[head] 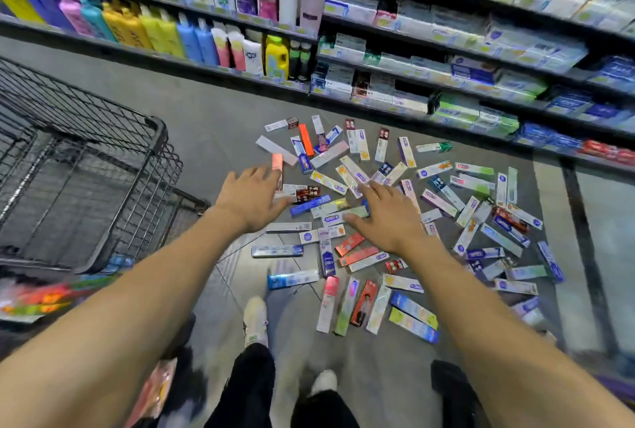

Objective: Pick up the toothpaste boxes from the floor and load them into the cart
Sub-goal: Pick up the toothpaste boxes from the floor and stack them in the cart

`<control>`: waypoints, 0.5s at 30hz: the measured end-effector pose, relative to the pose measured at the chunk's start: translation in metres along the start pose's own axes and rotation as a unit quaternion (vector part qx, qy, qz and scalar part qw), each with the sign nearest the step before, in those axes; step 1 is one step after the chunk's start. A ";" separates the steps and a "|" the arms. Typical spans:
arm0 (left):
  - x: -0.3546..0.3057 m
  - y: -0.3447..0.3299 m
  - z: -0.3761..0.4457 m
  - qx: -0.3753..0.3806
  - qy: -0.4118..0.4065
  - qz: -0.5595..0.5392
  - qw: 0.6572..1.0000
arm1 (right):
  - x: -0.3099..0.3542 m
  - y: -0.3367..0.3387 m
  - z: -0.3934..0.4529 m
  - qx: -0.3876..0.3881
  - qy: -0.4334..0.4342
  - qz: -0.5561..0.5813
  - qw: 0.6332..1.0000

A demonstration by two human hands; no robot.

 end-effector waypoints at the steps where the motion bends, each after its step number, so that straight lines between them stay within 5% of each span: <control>1: 0.001 -0.011 0.010 0.002 -0.006 -0.003 1.000 | 0.000 -0.008 0.011 0.004 -0.005 -0.002 1.000; 8: 0.001 -0.139 0.072 0.045 -0.023 -0.026 0.998 | -0.020 -0.117 0.088 0.044 -0.023 0.020 0.999; 15: -0.038 -0.331 0.132 0.079 -0.048 -0.037 0.995 | -0.072 -0.324 0.173 0.146 -0.002 0.024 0.989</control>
Point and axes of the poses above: each hand's wrist, its own z-axis towards the middle knuckle, its own y-axis out of the back of the hand, x = y × z, the point moved 10 cm from there along z, towards the middle knuckle, and after that the axes turned 14 degrees about z, right-handed, at the moved point
